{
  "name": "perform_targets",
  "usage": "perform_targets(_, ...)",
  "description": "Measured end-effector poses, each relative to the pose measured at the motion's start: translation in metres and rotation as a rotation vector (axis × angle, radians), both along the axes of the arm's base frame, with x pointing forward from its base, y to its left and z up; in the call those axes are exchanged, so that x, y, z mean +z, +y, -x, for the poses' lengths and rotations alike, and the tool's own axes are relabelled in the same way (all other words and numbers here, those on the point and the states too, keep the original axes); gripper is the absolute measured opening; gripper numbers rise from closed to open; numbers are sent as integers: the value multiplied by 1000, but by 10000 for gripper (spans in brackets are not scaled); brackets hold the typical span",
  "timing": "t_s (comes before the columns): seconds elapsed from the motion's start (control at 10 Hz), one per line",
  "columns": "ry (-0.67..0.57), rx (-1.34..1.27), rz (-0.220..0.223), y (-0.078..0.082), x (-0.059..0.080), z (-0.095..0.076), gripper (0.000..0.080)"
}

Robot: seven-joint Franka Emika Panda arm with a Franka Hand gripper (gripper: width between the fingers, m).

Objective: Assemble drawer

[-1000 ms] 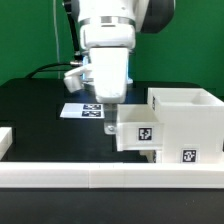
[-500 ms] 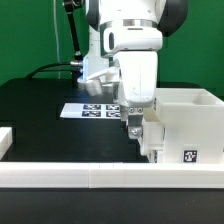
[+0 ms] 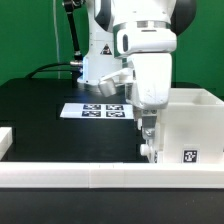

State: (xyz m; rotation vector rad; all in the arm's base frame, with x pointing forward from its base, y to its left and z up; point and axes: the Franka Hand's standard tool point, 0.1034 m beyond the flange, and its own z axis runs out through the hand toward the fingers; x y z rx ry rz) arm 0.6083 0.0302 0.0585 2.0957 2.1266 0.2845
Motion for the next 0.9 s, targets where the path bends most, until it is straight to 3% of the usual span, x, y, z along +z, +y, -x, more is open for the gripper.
perform_targets(0.5, 102, 9, 32, 5, 1, -1, 649)
perform_targets(0.9, 124, 16, 44, -7, 2, 0, 649)
